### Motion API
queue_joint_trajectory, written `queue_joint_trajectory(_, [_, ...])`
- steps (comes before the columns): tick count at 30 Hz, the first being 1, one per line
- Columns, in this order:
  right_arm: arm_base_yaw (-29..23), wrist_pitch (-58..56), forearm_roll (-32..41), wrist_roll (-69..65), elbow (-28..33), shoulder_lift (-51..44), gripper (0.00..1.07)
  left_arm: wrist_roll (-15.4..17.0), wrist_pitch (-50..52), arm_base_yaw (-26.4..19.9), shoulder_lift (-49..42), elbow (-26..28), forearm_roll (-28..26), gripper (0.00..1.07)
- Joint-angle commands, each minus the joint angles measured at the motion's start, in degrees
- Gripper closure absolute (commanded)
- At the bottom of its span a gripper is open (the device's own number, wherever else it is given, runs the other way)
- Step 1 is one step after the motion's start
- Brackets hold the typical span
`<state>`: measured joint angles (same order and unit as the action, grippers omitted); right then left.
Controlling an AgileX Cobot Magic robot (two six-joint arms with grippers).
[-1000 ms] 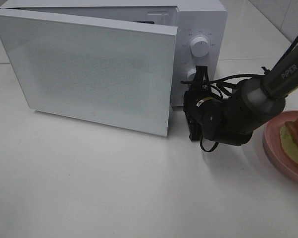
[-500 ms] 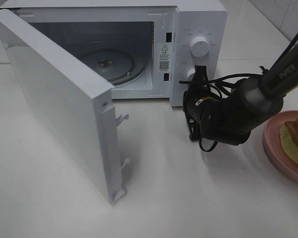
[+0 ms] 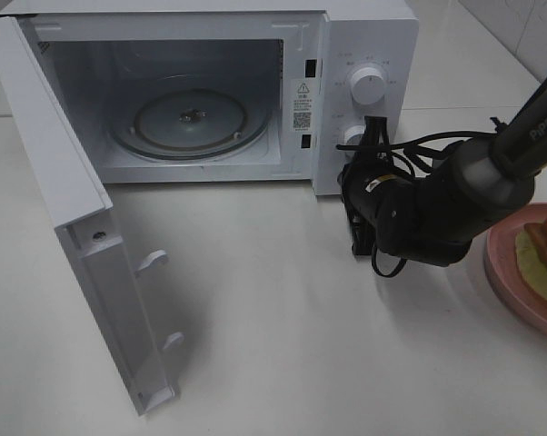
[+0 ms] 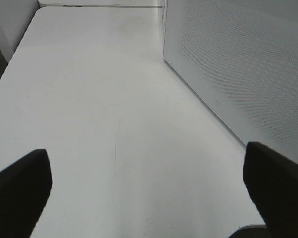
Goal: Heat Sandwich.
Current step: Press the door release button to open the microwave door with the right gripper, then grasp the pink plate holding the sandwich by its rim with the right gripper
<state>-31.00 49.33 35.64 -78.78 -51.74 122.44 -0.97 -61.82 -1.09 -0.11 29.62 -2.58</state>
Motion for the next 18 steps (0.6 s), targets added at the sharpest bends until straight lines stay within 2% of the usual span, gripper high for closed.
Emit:
queue_joint_trajectory(1, [-1.3,3.7,-3.3,-0.5,1.0,-2.9,1.07,0.2,0.5,0.3,0.0,-0.1,0.1,0.07])
queue_joint_trajectory(4, [-2.3,-1.8,-1.9,-0.1,3.4,-4.3,1.07,0.2,0.5,0.3,0.0,-0.1,0.1,0.07])
queue_joint_trajectory(18, [-2.3,-11.1,-0.9,9.8,9.6,-12.5,1.07,0.2,0.5,0.3,0.0,-0.1,0.0,0.07])
